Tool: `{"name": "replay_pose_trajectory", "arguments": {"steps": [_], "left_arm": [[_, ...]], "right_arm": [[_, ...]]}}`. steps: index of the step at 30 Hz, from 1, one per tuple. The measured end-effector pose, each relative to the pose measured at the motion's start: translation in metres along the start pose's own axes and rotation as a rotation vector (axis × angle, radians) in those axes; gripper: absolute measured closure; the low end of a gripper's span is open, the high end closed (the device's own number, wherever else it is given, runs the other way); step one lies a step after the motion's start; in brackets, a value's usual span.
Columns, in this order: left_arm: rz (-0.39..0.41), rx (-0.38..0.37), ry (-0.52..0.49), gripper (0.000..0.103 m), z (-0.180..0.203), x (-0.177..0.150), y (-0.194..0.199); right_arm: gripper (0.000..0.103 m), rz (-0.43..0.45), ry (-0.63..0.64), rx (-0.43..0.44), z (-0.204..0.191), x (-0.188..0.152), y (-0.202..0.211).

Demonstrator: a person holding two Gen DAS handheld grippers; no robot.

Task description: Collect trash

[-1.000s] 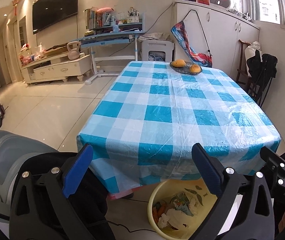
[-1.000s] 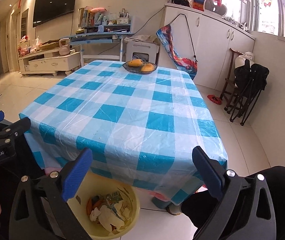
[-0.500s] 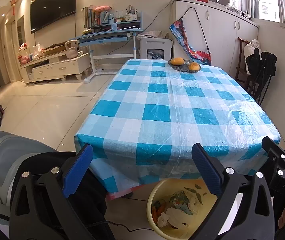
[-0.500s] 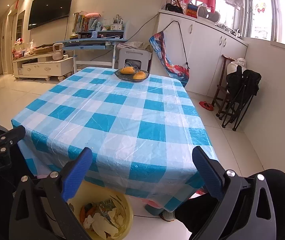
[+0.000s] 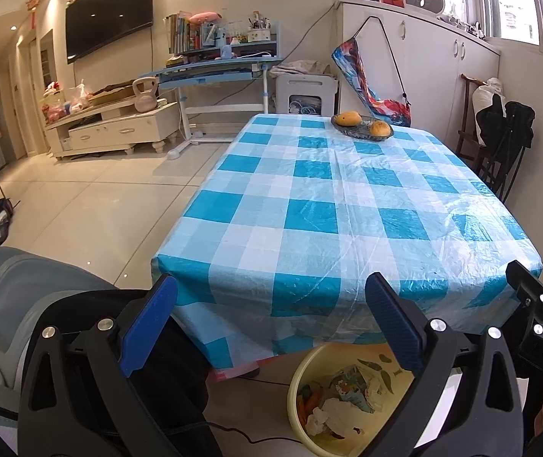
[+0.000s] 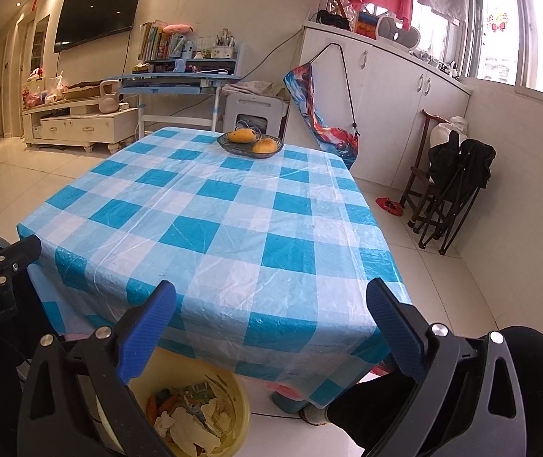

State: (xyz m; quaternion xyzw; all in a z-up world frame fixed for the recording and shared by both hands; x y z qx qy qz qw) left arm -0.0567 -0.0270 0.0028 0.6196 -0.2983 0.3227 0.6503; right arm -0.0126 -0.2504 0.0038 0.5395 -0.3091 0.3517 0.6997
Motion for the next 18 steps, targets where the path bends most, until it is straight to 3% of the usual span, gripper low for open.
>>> {"name": "replay_pose_trajectory", "arguments": {"steps": [6,13,18], "left_arm": [[-0.002,0.01,-0.008,0.008,0.001,0.0,0.0],[0.086,0.029,-0.063,0.008,0.007,0.003,0.013],[0.083,0.015,-0.077,0.008,0.007,0.004,0.014]], "right_arm": [[0.007,0.014,-0.003,-0.007,0.001,0.002,0.003],[0.007,0.015,-0.011,-0.019,0.002,0.005,0.002],[0.007,-0.003,-0.016,-0.023,0.002,0.004,-0.002]]}}
Point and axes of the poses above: each gripper's, at about its wrist camera, not at the fingertips, and y roughly against the way its jaws point, z to its right, x to its top, the point moved 4 cm from there along -y, roughly the way its jaws point, and after that the axes turned 8 degrees about -x, right-handed, at the moved point
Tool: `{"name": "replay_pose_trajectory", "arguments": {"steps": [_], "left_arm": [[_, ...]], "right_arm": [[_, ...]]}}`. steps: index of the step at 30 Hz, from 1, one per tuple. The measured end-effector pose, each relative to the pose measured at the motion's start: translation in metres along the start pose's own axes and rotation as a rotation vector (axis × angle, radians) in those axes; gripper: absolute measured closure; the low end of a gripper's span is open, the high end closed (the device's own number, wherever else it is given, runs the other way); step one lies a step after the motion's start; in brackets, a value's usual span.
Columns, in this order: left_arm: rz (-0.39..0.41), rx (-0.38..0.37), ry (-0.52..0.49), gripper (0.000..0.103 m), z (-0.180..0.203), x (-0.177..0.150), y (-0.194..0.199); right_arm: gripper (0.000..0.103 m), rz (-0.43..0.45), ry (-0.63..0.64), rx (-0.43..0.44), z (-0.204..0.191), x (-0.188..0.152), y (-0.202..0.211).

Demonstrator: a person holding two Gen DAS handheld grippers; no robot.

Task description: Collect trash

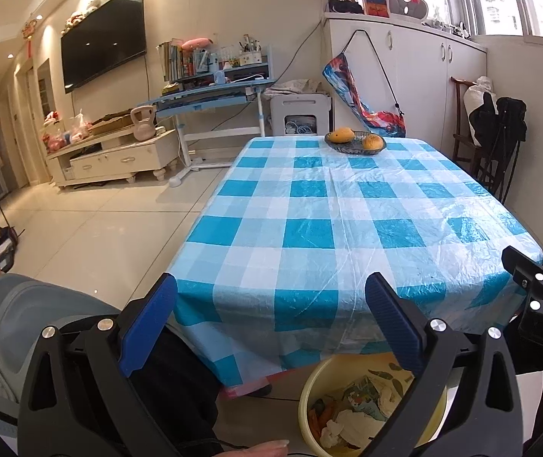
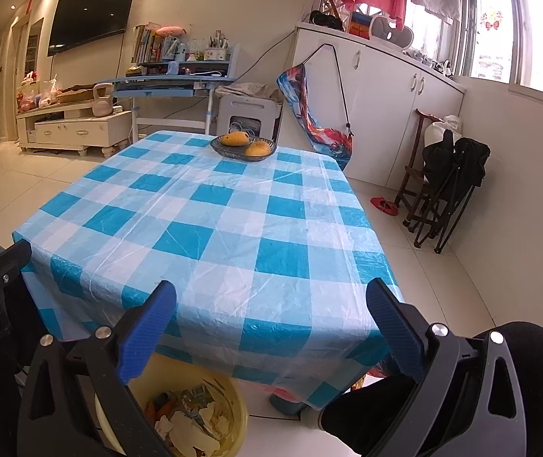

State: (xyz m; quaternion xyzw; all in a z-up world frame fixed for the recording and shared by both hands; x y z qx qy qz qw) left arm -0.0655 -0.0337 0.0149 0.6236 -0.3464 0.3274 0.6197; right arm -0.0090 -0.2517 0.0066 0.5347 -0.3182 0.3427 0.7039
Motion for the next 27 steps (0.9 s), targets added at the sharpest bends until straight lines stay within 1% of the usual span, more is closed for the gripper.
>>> {"name": "replay_pose_trajectory", "arguments": {"steps": [12,15,27], "left_arm": [[0.005,-0.044,0.027,0.007,-0.007,0.002,0.007],[0.019,-0.039,0.02,0.007,-0.005,0.002,0.009],[0.019,-0.041,0.018,0.007,-0.005,0.002,0.009]], "right_arm": [[0.007,-0.011,0.037,0.013,-0.012,-0.002,-0.003],[0.007,-0.013,0.041,0.014,-0.013,-0.002,-0.004],[0.007,-0.016,0.04,0.016,-0.014,-0.005,-0.004]]}}
Point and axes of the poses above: each gripper's, at about its wrist camera, not at the fingertips, and y roughly against the way its jaws point, z to its right, x to its top, the point moved 4 cm from there along -y, roughly the way its jaws point, and after that the axes turned 8 degrees about -x, right-handed, at the moved point
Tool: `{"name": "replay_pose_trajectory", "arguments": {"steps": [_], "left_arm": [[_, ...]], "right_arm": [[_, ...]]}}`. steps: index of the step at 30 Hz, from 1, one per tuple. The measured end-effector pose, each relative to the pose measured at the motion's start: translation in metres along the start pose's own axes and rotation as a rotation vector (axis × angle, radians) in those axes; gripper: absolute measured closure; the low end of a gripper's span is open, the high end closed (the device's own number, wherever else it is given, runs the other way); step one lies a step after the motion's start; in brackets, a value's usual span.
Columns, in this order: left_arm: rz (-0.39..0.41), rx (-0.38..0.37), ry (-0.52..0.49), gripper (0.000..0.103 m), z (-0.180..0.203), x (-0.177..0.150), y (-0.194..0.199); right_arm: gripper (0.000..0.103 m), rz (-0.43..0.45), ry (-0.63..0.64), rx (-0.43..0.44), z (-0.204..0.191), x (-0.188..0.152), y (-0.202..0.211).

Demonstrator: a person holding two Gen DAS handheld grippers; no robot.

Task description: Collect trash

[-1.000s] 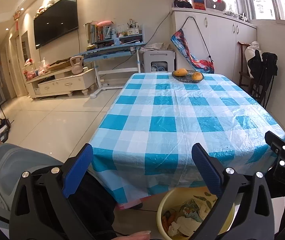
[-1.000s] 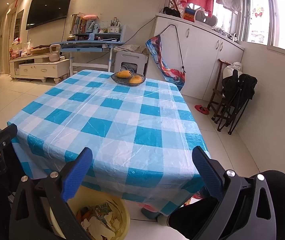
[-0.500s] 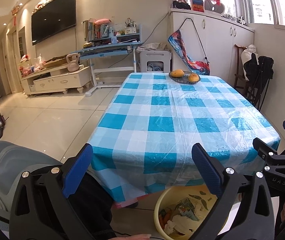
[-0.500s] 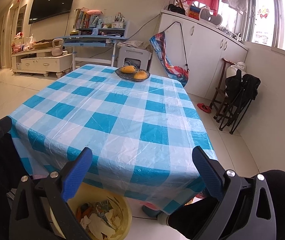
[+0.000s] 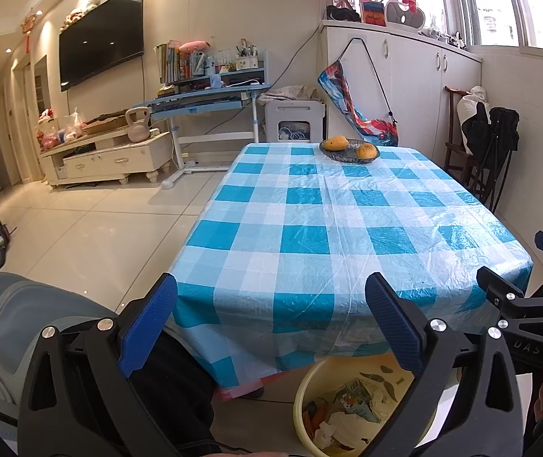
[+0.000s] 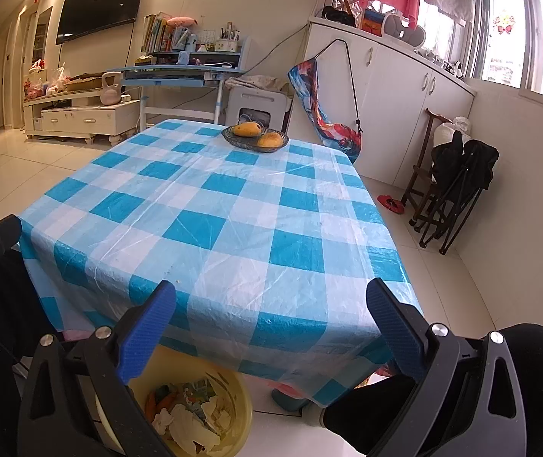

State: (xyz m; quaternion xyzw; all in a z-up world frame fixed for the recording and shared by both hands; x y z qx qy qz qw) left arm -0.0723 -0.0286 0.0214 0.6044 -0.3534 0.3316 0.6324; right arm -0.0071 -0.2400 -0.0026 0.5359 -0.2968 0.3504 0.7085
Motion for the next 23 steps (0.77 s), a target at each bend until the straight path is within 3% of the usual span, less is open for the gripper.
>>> {"name": "replay_pose_trajectory", "arguments": {"steps": [7,12,14,18,23], "left_arm": [[0.034,-0.055,0.095,0.007,-0.013,-0.001,0.001],[0.012,-0.035,0.105,0.008,-0.018,-0.004,-0.004],[-0.007,-0.036,0.089,0.007,-0.015,-0.005,-0.008],[-0.139,-0.092,0.082,0.007,-0.008,-0.014,-0.024],[-0.162,-0.081,0.089,0.008,-0.009,-0.019,-0.03]], "right_arm": [[0.007,-0.015,-0.002,0.0,0.0,-0.006,-0.004],[0.007,-0.017,0.011,0.004,-0.003,-0.006,-0.005],[0.007,-0.014,0.013,0.004,-0.004,-0.006,-0.004],[0.007,-0.014,0.013,0.005,-0.004,-0.006,-0.004],[0.007,-0.015,0.013,0.006,-0.004,-0.006,-0.004]]}}
Point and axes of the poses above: each gripper's, at about its wrist camera, not at the fingertips, and y roughly against the way its jaws point, z to its right, x to its top, the point moved 4 cm from there along -y, roughly the way its jaws point, and after that the axes turned 8 degrees about -x, right-handed, at the moved point
